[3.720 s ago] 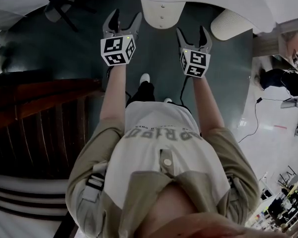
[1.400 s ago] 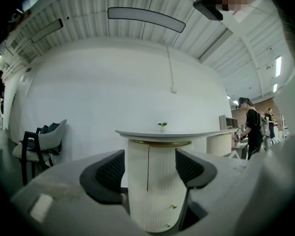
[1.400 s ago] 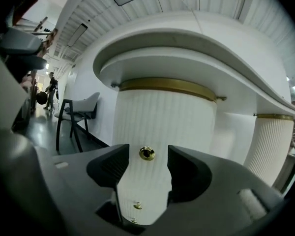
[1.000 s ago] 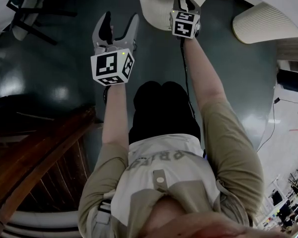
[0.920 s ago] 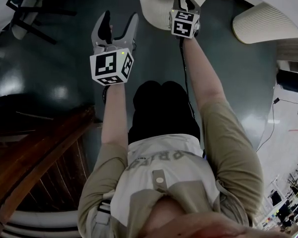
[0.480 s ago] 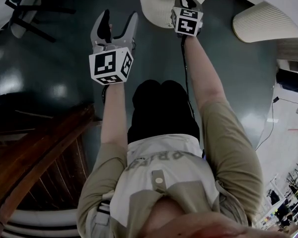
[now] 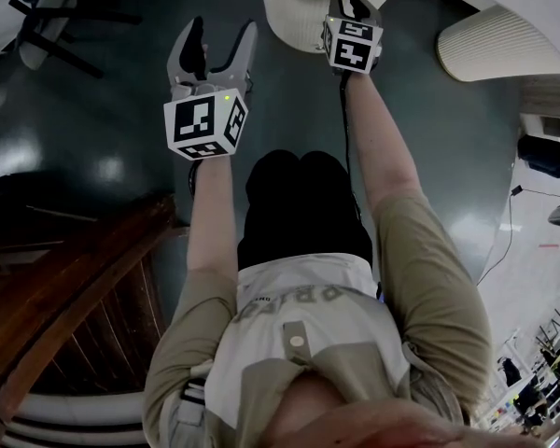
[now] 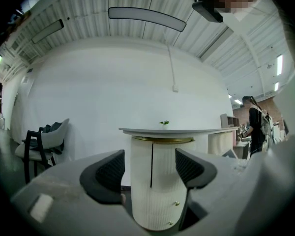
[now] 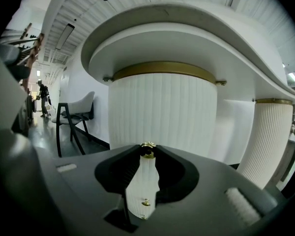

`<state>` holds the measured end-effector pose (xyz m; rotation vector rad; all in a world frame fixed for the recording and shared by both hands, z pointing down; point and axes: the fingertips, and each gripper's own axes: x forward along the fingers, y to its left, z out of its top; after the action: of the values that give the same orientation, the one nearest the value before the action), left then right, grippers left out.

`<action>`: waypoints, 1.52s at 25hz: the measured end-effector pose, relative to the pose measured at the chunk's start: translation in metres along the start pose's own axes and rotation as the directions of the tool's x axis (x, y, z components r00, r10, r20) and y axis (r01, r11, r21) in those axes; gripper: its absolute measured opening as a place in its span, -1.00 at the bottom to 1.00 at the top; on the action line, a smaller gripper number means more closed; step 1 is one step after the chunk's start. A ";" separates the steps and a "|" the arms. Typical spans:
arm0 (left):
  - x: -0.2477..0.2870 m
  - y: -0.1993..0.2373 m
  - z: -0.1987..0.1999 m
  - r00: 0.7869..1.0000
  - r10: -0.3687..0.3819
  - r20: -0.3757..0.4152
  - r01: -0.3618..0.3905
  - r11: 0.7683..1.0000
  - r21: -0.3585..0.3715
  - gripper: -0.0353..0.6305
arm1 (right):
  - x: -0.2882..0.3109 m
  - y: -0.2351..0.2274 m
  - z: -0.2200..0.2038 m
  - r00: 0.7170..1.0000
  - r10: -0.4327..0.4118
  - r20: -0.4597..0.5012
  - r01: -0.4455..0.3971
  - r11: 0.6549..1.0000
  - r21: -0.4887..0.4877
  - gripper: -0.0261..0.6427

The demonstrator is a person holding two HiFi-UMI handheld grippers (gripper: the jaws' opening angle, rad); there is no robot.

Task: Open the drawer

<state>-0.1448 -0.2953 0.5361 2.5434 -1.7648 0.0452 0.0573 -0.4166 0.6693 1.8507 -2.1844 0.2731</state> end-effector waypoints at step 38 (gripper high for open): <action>-0.006 -0.029 0.104 0.999 -0.036 -0.006 0.036 0.999 0.008 0.07 | -0.107 0.028 -0.043 0.997 0.044 -0.061 -0.045 0.999 -0.004 -0.61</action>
<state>-0.1197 -0.2854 0.4318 2.5771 -1.7202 0.0582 0.0489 -0.2986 0.6770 1.7693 -2.1854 0.3282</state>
